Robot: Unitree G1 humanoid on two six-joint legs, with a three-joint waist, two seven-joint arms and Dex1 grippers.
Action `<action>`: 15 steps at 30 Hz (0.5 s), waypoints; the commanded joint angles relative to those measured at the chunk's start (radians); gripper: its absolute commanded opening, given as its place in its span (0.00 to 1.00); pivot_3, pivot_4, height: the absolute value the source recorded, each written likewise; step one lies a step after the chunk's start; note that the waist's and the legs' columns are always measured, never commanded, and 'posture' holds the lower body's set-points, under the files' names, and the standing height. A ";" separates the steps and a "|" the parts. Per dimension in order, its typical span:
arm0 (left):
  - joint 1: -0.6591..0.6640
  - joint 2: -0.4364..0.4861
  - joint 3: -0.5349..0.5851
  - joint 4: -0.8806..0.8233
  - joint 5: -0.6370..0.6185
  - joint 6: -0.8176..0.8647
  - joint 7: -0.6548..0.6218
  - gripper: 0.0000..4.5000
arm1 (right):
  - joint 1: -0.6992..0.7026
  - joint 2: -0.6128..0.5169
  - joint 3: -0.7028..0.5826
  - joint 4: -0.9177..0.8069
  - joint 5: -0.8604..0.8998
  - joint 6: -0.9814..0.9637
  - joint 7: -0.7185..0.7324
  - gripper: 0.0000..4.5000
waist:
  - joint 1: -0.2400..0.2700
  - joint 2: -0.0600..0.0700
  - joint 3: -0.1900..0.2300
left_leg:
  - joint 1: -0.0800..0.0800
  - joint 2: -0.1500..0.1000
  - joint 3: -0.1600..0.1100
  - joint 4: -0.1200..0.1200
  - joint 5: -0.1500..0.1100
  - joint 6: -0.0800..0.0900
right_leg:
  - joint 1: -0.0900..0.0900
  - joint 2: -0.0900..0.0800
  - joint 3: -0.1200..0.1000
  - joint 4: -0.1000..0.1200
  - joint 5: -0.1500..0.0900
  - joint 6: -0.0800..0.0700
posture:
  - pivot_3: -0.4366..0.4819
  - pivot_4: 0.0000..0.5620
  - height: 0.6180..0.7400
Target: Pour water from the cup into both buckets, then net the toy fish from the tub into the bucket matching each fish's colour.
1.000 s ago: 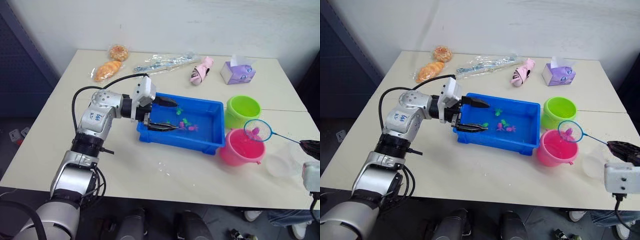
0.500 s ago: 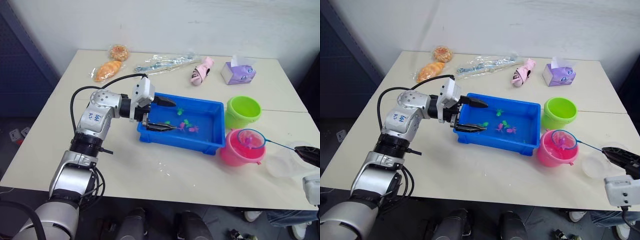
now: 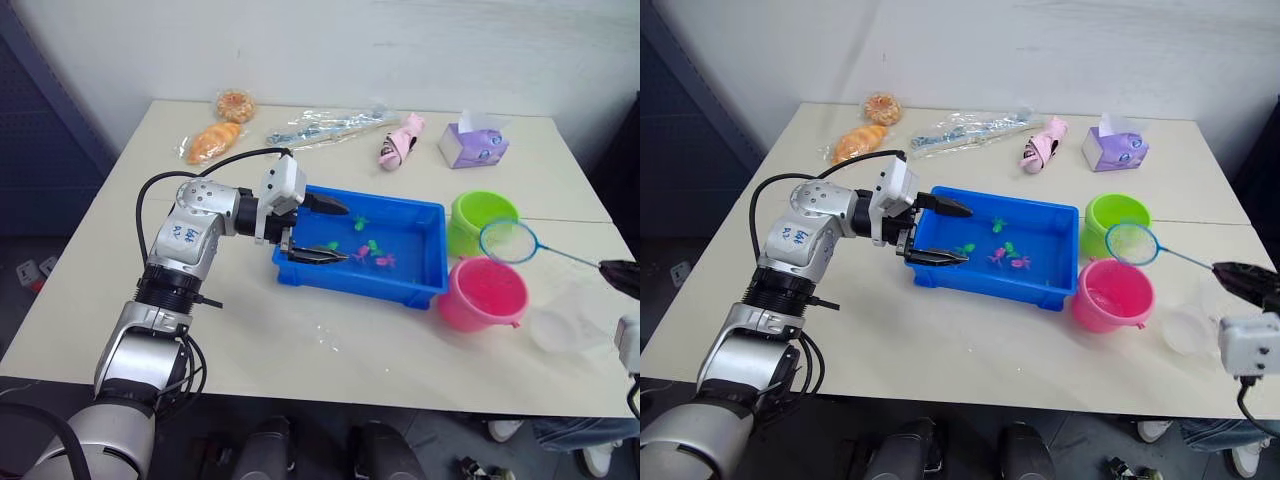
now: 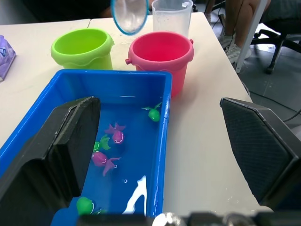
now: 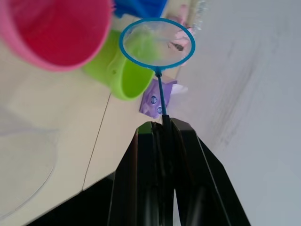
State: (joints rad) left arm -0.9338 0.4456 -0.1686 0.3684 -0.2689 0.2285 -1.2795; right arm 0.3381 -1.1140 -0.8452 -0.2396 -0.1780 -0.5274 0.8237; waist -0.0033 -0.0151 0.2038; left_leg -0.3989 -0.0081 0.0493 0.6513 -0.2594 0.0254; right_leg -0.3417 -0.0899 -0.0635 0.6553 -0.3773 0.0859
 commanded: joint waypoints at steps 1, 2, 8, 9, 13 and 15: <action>-0.011 0.017 0.003 0.001 0.024 0.024 0.026 0.97 | -0.171 -0.051 0.209 -0.049 0.119 0.233 0.000 0.00 | -0.001 0.000 0.000 | 0.000 0.000 0.000 0.000 0.000 0.000 | 0.000 0.000 0.000 0.000 0.000 0.000 | 0.48 0.27 0.99; -0.011 0.022 0.002 -0.002 0.025 0.034 0.024 0.97 | -0.253 -0.058 0.306 -0.039 0.109 0.282 -0.001 0.00 | 0.000 0.000 0.000 | 0.001 0.001 0.000 0.000 0.000 0.000 | 0.001 0.000 0.000 0.000 0.000 0.000 | 0.48 0.27 0.99; 0.032 0.088 -0.010 -0.091 0.027 0.099 -0.016 0.97 | -0.666 -0.038 0.725 0.128 -0.088 0.220 0.013 0.00 | -0.013 0.002 0.001 | 0.000 0.002 0.000 0.000 0.000 -0.002 | -0.003 0.002 0.001 0.002 -0.001 -0.001 | 0.48 0.27 0.99; 0.037 0.096 -0.013 -0.102 0.030 0.104 -0.016 0.97 | -0.699 -0.034 0.757 0.151 -0.102 0.205 0.013 0.00 | -0.010 0.002 0.001 | -0.003 0.002 0.000 -0.001 0.000 -0.002 | -0.006 0.002 0.001 0.002 -0.001 -0.001 | 0.48 0.27 0.99; 0.078 0.134 -0.012 -0.164 0.038 0.130 -0.006 0.97 | -0.827 0.002 0.904 0.289 -0.182 0.096 0.008 0.00 | 0.001 0.002 0.001 | -0.009 0.002 0.001 0.000 0.000 -0.002 | -0.013 0.001 0.001 0.005 -0.001 -0.001 | 0.48 0.27 0.99; 0.097 0.150 -0.010 -0.195 0.038 0.142 -0.003 0.97 | -0.854 0.008 0.943 0.344 -0.206 0.047 0.001 0.00 | 0.005 0.002 0.001 | -0.010 0.001 0.001 0.001 0.000 -0.002 | -0.013 0.001 0.001 0.005 -0.001 -0.001 | 0.48 0.27 0.99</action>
State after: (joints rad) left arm -0.8386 0.5786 -0.1869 0.2306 -0.2296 0.3630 -1.2843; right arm -0.4965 -1.1028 0.0876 0.0691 -0.3643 -0.4329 0.8367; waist 0.0015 -0.0134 0.2045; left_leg -0.4088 -0.0066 0.0499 0.6528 -0.2596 0.0240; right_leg -0.3543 -0.0890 -0.0626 0.6603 -0.3778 0.0846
